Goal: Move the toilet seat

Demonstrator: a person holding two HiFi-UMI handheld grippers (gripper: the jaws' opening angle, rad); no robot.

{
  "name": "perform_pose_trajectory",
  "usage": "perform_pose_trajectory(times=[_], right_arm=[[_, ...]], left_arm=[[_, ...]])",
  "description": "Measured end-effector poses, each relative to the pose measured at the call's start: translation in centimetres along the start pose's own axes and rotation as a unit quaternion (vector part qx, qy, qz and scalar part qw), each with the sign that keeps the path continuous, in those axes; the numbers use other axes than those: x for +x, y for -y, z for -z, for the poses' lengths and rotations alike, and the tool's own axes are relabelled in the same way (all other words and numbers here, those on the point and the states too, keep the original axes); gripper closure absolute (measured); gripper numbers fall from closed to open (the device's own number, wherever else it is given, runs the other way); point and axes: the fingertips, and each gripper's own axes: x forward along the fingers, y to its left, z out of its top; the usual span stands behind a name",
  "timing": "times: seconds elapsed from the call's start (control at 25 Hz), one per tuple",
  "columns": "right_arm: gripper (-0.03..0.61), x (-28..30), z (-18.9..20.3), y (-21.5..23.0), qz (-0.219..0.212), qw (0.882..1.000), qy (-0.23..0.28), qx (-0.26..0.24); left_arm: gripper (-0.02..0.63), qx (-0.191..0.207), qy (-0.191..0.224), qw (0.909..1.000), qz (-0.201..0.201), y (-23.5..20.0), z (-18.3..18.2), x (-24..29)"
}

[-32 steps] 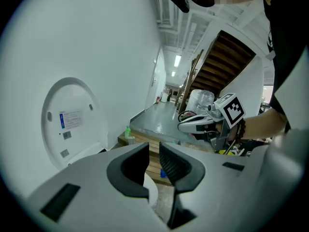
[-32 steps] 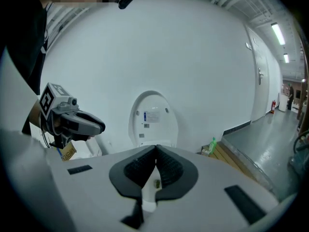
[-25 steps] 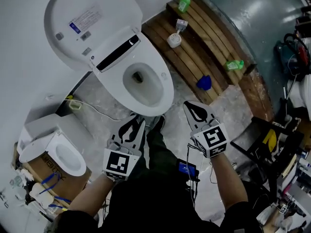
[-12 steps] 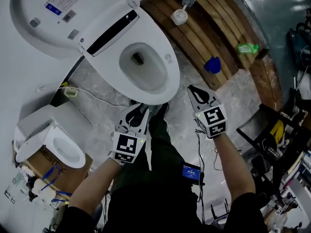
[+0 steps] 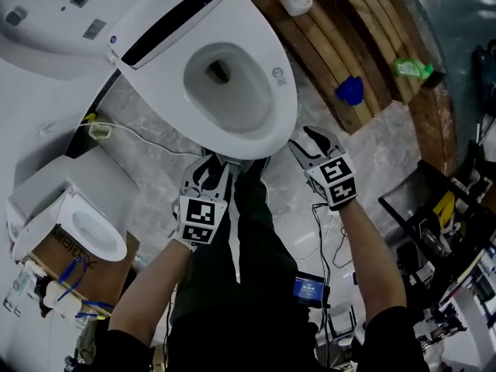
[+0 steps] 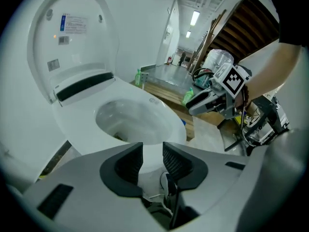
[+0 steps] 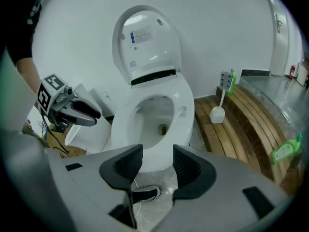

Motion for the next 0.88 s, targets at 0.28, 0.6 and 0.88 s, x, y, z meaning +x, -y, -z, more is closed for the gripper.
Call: perform_pose_trajectory(times=[0.28, 0.6, 0.88], right_arm=[[0.387, 3.0, 4.5, -1.8, -0.016, 0.998, -0.037, -0.042], [0.387, 6.9, 8.3, -1.5, -0.020, 0.993, -0.084, -0.084], [0.385, 8.9, 9.4, -1.1, -0.015, 0.988, -0.113, -0.108]], left_arm=[[0.443, -0.028, -0.043, 0.9986, 0.012, -0.8, 5.4, 3.2], [0.440, -0.048, -0.070, 0.9964, -0.001, -1.0, 9.2, 6.7], [0.440, -0.049, -0.094, 0.9941, 0.027, -0.2, 10.4, 9.1]])
